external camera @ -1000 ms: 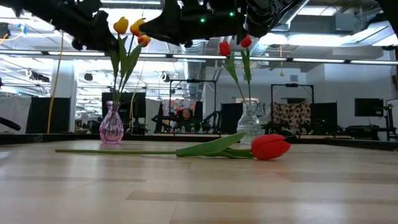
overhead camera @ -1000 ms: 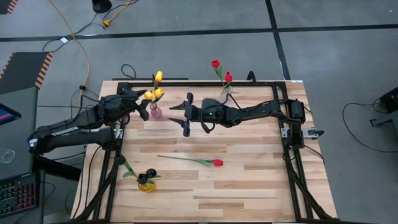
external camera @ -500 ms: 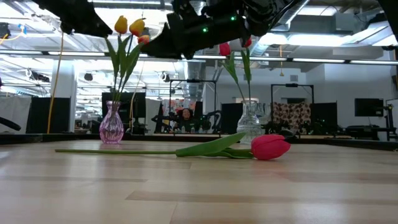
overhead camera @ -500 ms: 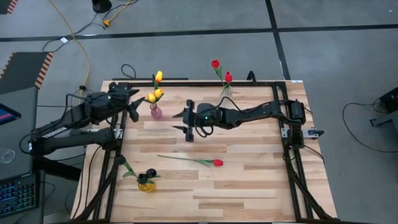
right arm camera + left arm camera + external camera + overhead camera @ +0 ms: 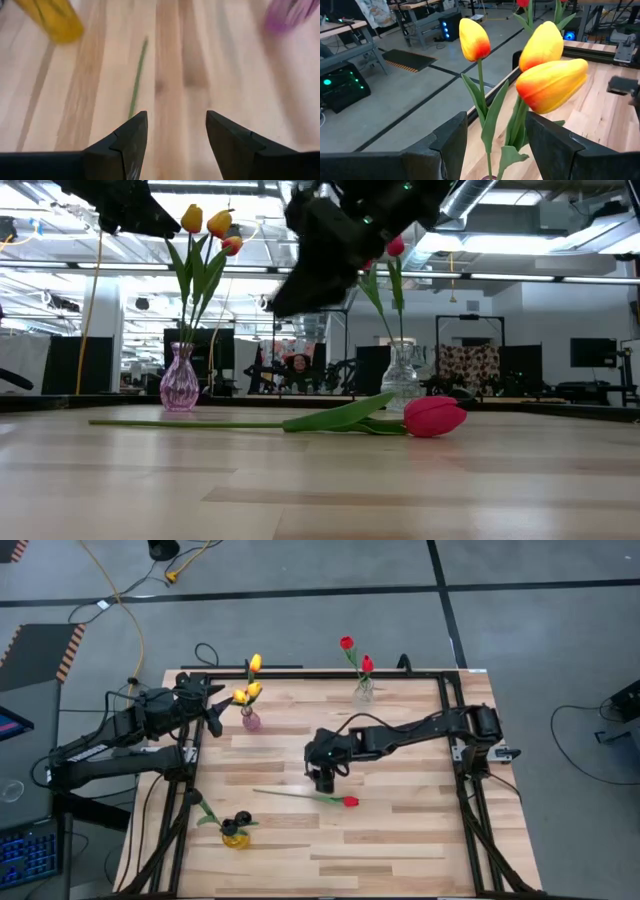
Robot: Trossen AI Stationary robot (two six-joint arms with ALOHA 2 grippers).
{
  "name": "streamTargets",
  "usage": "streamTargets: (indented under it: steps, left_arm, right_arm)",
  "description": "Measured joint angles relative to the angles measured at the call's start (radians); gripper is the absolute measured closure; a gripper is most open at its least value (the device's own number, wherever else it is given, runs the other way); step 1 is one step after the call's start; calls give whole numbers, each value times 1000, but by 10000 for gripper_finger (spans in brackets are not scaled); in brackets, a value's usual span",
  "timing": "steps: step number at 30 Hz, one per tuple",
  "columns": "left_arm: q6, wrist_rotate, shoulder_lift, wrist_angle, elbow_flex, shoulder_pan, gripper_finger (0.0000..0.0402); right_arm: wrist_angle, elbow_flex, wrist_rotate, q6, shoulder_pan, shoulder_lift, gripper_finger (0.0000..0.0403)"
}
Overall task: Sort flowers into vase by color
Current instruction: Put the red tulip into the transparent vase
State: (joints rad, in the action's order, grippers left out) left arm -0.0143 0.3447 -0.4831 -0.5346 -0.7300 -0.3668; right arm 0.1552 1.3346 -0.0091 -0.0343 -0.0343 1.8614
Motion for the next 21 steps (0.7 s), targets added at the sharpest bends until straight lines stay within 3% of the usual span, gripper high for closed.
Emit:
streamTargets:
  steps: [6,21]
  left_arm:
    - [-8,0,0,1,0,0,213]
    - [-132,-2,0,1,0,9,213]
  right_arm:
    - [141,-1,-44,-132,-54,8,173]
    - [57,-1,-46,-178,-143,91,183]
